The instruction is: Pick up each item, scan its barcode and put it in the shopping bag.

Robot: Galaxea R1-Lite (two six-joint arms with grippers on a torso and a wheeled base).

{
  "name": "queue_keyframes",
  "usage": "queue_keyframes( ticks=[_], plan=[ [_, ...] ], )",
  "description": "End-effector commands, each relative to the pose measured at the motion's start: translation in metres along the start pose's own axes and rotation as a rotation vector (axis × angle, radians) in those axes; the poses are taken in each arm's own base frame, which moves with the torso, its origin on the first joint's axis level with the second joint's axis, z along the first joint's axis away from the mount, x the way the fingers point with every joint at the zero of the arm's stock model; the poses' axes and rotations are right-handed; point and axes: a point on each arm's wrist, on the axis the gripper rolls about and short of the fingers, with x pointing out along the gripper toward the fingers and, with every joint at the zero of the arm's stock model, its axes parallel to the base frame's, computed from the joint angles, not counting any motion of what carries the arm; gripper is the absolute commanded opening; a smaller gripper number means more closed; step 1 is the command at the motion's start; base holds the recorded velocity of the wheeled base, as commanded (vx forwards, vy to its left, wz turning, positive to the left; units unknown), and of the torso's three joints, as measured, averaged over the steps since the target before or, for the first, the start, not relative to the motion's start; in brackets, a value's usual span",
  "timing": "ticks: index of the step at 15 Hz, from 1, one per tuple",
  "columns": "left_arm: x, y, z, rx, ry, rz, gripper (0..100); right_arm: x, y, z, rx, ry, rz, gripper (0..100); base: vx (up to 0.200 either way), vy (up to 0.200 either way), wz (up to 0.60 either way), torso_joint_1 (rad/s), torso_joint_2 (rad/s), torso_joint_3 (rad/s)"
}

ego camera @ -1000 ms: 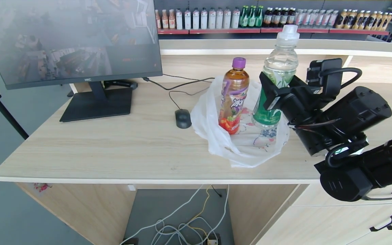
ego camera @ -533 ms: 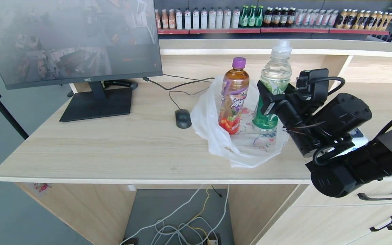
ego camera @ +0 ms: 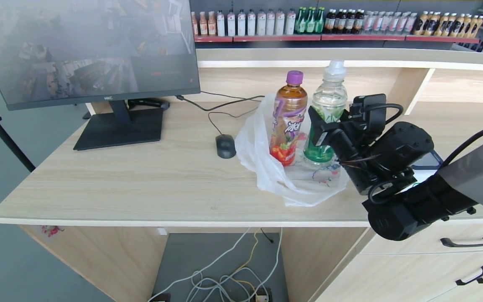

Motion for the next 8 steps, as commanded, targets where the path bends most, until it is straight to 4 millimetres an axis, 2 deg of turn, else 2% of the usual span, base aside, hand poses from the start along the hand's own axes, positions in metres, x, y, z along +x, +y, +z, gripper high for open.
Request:
queue_keyframes(
  ticks=[1, 8],
  plan=[
    [0.000, 0.000, 0.000, 0.000, -0.001, 0.000, 100, -0.001, 0.001, -0.006, -0.003, 0.020, 0.002, 0, 0.000, 0.000, 0.00, 0.000, 0.00, 0.000],
    [0.000, 0.000, 0.000, 0.000, -0.001, 0.001, 100, -0.012, 0.001, -0.015, -0.015, 0.077, 0.013, 0, 0.000, 0.000, 0.00, 0.000, 0.00, 0.000]
  ],
)
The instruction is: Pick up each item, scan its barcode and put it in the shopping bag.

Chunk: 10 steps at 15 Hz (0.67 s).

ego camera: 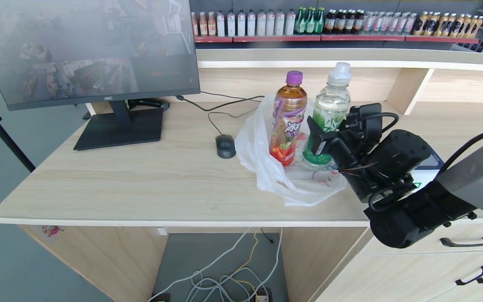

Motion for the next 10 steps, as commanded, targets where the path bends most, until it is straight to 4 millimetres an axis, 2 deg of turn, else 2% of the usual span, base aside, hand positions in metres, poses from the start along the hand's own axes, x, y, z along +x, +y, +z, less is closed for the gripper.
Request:
queue_keyframes(
  ticks=[1, 10],
  plan=[
    [0.0000, 0.0000, 0.0000, 0.000, -0.001, 0.000, 100, -0.0028, 0.0017, -0.0036, -0.001, 0.018, 0.006, 0, 0.000, 0.000, 0.00, 0.000, 0.00, 0.000],
    [0.0000, 0.0000, 0.0000, 0.000, -0.001, 0.000, 100, -0.0073, 0.0023, -0.0085, -0.003, 0.043, 0.011, 0, 0.000, 0.000, 0.00, 0.000, 0.00, 0.000]
  ],
)
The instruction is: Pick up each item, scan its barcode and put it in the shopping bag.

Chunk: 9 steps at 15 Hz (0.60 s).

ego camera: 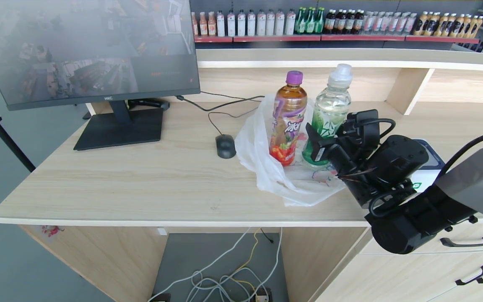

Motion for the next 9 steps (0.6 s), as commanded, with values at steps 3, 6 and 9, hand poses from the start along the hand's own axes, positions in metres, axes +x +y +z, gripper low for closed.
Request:
queue_keyframes(
  ticks=[3, 6, 9],
  plan=[
    [0.0000, 0.0000, 0.0000, 0.000, -0.001, 0.002, 100, -0.0001, 0.0004, -0.0008, 0.001, 0.001, 0.001, 100, 0.000, 0.000, 0.00, 0.000, 0.00, 0.000],
    [0.0000, 0.0000, 0.0000, 0.000, -0.001, 0.002, 100, -0.0001, 0.0003, -0.0002, 0.004, 0.000, 0.000, 100, 0.000, 0.000, 0.00, 0.000, 0.00, 0.000],
    [0.0000, 0.0000, 0.0000, 0.000, -0.001, 0.000, 100, 0.0000, -0.0002, -0.0002, 0.007, 0.000, -0.001, 100, 0.000, 0.000, 0.00, 0.000, 0.00, 0.000]
  ],
)
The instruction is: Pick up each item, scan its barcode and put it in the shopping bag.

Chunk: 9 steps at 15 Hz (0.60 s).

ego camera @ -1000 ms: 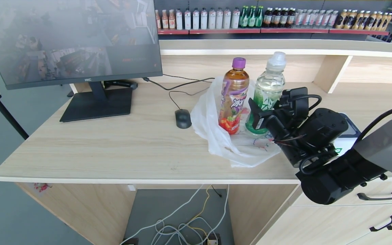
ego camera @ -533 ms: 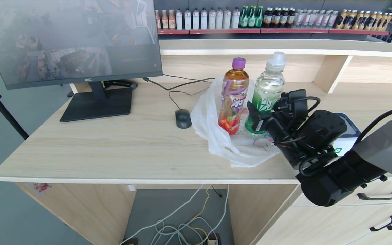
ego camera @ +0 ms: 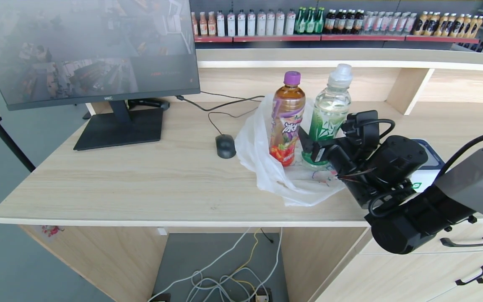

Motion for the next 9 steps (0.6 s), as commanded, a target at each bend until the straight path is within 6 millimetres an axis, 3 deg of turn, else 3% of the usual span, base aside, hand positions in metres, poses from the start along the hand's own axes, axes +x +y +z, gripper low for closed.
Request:
queue_keyframes(
  ticks=[1, 5, 9],
  plan=[
    [0.000, 0.000, 0.000, 0.000, -0.001, 0.000, 100, 0.000, 0.000, 0.001, 0.000, -0.004, -0.001, 100, 0.000, 0.000, 0.00, 0.000, 0.00, 0.000],
    [0.000, 0.000, 0.000, 0.000, -0.001, 0.001, 100, 0.000, -0.001, 0.003, 0.001, -0.010, -0.001, 100, 0.000, 0.000, 0.00, 0.000, 0.00, 0.000],
    [0.000, 0.000, 0.000, 0.000, -0.001, 0.000, 100, -0.010, -0.004, 0.020, 0.002, -0.023, -0.003, 100, 0.000, 0.000, 0.00, 0.000, 0.00, 0.000]
  ],
)
